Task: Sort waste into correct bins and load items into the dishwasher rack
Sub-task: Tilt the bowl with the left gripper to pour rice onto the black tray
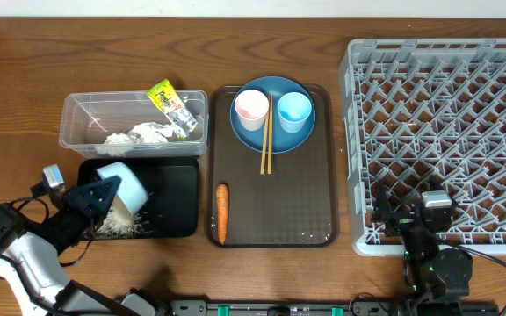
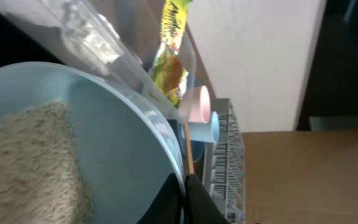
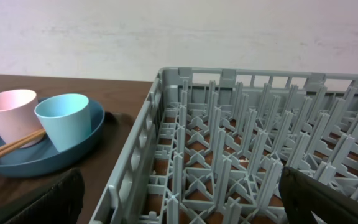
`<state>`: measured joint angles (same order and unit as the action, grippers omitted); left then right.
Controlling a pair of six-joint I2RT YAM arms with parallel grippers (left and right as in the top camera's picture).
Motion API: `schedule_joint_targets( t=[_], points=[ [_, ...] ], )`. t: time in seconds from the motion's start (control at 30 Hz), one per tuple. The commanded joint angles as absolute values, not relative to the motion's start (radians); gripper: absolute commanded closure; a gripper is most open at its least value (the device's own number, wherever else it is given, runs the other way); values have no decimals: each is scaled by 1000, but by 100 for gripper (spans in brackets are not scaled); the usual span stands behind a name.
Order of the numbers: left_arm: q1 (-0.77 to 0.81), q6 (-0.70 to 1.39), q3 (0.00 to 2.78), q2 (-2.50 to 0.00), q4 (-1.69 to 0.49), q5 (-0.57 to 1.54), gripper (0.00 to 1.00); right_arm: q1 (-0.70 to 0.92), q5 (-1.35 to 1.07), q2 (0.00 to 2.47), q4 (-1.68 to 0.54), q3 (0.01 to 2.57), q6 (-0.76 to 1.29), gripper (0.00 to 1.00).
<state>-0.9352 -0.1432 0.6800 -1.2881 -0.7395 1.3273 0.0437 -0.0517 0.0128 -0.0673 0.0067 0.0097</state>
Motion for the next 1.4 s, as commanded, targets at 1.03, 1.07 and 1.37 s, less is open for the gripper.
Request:
schedule_joint_targets(
  t=[1.03, 1.07, 1.37],
  points=[
    [-917, 9, 678, -1294, -749, 1574, 94, 53, -49, 11, -71, 6, 2, 1],
    [-909, 9, 678, -1294, -749, 1573, 94, 53, -49, 11, -71, 6, 2, 1],
    [-818, -12, 678, -1295, -659, 1573, 94, 53, -49, 11, -71, 6, 2, 1]
  ],
)
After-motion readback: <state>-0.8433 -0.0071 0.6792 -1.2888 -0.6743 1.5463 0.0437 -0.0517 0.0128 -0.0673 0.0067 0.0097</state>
